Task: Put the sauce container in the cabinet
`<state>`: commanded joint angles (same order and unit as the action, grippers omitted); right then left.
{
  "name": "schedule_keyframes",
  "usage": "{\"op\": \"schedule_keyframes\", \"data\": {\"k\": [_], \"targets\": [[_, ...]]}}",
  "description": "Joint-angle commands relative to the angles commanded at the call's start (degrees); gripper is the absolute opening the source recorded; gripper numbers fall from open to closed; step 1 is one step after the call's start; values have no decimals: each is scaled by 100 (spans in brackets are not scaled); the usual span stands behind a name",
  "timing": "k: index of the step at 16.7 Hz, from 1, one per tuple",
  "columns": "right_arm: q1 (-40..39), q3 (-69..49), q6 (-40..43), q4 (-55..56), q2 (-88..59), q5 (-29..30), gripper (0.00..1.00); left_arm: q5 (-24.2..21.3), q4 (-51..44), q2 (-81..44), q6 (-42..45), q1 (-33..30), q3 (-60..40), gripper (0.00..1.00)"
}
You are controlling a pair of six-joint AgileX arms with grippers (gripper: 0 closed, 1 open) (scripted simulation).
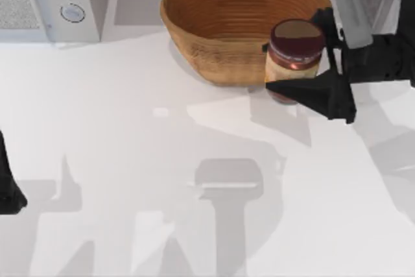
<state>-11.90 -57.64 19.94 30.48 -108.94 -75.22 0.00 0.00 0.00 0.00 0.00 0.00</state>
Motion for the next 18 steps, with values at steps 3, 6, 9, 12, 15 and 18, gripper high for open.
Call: {"op": "schedule_keyframes", "data": {"k": [3,6,9,12,15,18], "targets": [[5,92,-41,-47,176,108,0,0,0,0,0,0,0,100],[61,469,-217,-247,896,573,0,0,0,0,0,0,0,100],[191,1084,-497,-577,2095,1359,0,0,0,0,0,0,0,100],[375,1854,-825,-986,3625,2380,0,0,0,0,0,0,0,100],[584,2708,-1152,-1434,5329,3541,0,0,0,0,0,0,0,100],[790,3587,-1448,-1893,7054,4734,0,0,0,0,0,0,0,100]]}}
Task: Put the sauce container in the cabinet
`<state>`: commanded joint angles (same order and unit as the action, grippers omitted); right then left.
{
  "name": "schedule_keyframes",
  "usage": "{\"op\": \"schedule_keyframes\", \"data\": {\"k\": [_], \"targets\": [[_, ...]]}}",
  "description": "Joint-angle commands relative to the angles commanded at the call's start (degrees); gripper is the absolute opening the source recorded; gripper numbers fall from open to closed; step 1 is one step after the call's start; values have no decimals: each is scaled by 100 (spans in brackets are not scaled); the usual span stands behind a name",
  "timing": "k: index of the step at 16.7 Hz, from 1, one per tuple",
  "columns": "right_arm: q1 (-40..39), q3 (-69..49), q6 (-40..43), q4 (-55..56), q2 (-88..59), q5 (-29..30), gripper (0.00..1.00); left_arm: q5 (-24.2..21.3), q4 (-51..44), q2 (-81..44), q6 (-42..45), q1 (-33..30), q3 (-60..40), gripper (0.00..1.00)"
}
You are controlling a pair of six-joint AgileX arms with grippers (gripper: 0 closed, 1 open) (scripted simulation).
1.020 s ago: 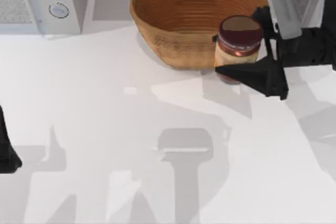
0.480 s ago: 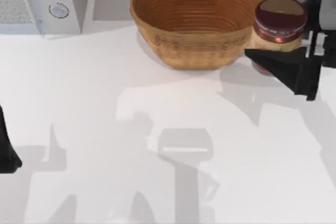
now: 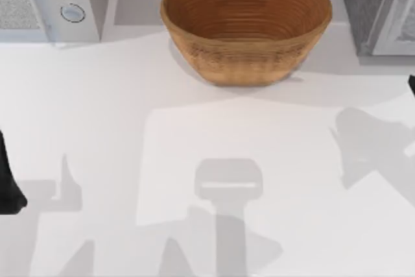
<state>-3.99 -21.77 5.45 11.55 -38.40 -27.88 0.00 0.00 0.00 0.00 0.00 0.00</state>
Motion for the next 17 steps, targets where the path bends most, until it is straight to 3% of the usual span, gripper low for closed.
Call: {"op": "schedule_keyframes", "data": {"k": [4,8,11,17], "targets": [[223,1090,-308,-575,2027,1432,0,0,0,0,0,0,0,100],[357,1890,-490,-1001,3395,2436,0,0,0,0,0,0,0,100],[398,2163,-543,-1147,3818,2770,0,0,0,0,0,0,0,100],[381,2167,-550,-1147,3816,2775,0,0,0,0,0,0,0,100]]}}
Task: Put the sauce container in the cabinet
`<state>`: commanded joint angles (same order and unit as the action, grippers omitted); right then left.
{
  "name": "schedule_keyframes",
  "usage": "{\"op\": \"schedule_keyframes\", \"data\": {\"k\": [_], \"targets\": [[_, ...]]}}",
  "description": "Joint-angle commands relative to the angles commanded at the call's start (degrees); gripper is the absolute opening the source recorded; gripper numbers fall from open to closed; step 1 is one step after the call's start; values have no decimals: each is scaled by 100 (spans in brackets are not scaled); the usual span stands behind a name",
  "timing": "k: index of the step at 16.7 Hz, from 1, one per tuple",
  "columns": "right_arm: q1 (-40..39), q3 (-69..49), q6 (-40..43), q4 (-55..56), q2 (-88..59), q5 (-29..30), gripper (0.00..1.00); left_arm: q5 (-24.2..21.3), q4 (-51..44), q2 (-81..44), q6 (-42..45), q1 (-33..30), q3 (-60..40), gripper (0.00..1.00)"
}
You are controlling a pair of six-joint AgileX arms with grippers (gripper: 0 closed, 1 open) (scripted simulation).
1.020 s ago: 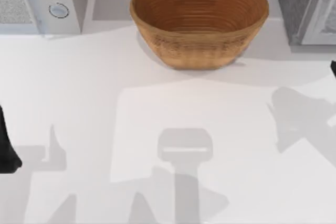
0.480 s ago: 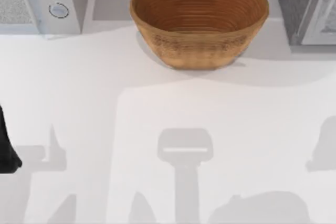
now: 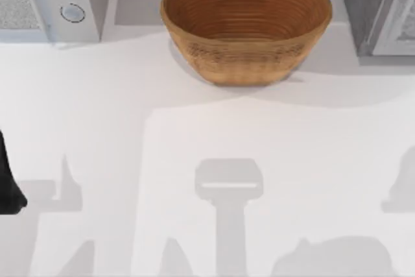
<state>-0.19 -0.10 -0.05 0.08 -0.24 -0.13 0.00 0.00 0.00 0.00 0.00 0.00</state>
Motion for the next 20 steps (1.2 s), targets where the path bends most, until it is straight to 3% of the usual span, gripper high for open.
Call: {"op": "schedule_keyframes", "data": {"k": [3,7,20], "targets": [[-68,-356,-30,-110,-294,18,0,0,0,0,0,0,0,100],[-227,-1662,-116,-506,-1318,155,0,0,0,0,0,0,0,100],[-830,-8580,-193,-2365,-6211,980,0,0,0,0,0,0,0,100]]}}
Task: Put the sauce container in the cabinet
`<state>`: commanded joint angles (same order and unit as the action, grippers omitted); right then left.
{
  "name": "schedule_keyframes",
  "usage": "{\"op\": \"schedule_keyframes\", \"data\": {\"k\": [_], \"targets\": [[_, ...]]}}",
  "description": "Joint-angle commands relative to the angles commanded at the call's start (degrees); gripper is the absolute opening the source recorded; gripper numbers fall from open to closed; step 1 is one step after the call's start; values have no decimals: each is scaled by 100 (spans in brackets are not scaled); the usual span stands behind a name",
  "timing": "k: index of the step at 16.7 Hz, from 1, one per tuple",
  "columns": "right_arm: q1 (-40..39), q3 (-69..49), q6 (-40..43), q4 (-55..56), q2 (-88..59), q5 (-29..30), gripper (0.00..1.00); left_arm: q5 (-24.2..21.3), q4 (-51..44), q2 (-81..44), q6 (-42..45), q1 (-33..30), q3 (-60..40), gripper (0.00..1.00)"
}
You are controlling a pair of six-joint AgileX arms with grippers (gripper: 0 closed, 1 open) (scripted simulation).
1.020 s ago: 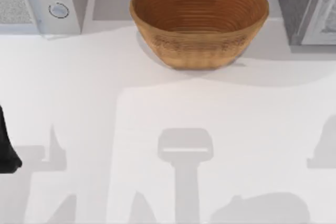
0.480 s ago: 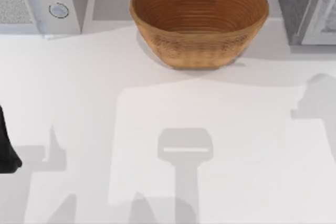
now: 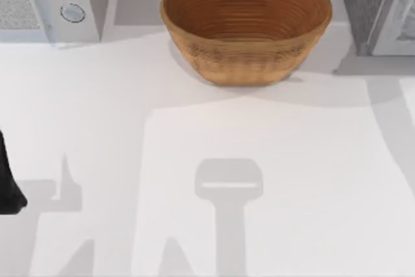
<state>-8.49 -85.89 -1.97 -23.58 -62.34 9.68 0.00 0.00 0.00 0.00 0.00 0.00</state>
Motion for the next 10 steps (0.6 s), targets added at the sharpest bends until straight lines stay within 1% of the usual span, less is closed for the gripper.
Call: {"op": "schedule_keyframes", "data": {"k": [3,5,7,10], "targets": [[-135,-1187,53,-331,-839,104,0,0,0,0,0,0,0,100],[-202,-1730,81,-489,-1234,146,0,0,0,0,0,0,0,100],[-243,-2035,98,-584,-1466,169,0,0,0,0,0,0,0,100],[-253,-2099,101,-604,-1515,174,0,0,0,0,0,0,0,100]]}}
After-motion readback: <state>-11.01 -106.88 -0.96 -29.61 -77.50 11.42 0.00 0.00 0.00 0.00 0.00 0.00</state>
